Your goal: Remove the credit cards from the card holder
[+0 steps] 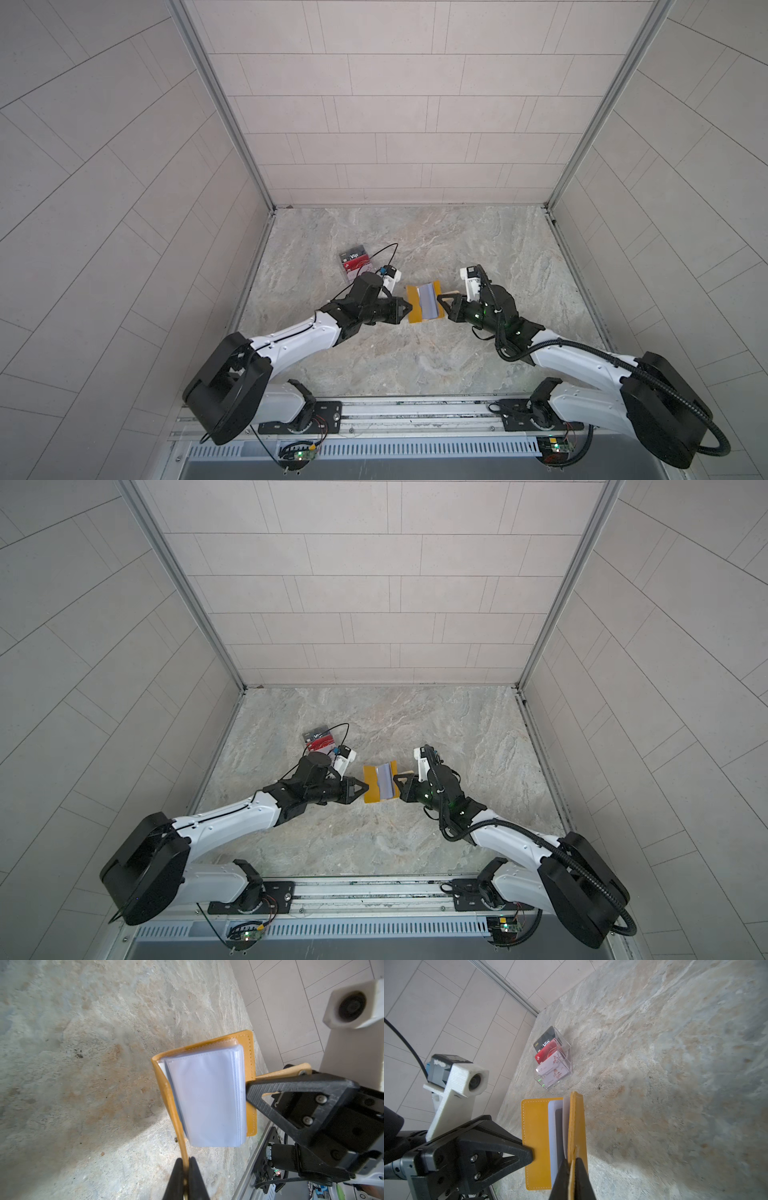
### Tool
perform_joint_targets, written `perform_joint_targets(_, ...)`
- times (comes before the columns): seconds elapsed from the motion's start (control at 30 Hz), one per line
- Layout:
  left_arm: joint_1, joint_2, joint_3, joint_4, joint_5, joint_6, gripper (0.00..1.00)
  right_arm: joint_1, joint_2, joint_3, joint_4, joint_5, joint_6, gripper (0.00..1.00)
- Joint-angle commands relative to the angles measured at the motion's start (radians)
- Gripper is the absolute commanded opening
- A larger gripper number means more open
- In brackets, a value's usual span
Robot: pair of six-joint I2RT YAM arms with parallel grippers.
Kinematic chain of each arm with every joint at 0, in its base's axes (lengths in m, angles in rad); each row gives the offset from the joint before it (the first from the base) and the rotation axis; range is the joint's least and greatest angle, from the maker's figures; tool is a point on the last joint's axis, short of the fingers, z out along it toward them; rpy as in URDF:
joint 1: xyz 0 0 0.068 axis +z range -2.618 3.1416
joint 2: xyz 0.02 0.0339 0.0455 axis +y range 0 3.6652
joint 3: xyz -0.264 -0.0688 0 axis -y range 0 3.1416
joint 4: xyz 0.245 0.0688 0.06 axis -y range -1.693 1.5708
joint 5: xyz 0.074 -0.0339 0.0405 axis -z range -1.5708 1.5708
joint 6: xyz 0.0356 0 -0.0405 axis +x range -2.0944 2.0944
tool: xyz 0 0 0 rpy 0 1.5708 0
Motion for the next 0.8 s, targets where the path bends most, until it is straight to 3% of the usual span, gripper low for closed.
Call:
perform_joint_targets(0.0, -0.002, 0.044, -0.019, 0.028, -0.009, 0.014, 0.06, -0.007, 0.031, -0.023, 0.015, 0.019, -0.016, 0.0)
perform_joint_targets(0.47, -0.003, 0.162, -0.054, 0.024, -0.087, 0.05, 0.07, -0.019, 0.158, 0.008, -0.133, 0.05, -0.071, 0.04)
perform_joint_targets(0.6, -0.002, 0.175, -0.057, -0.005, -0.137, 0.041, 0.12, -0.02, 0.186, 0.017, -0.18, 0.09, -0.077, 0.05)
perform_joint_targets(0.77, -0.003, 0.172, -0.055, -0.05, -0.178, 0.062, 0.19, -0.02, 0.171, 0.046, -0.279, 0.14, -0.11, 0.14)
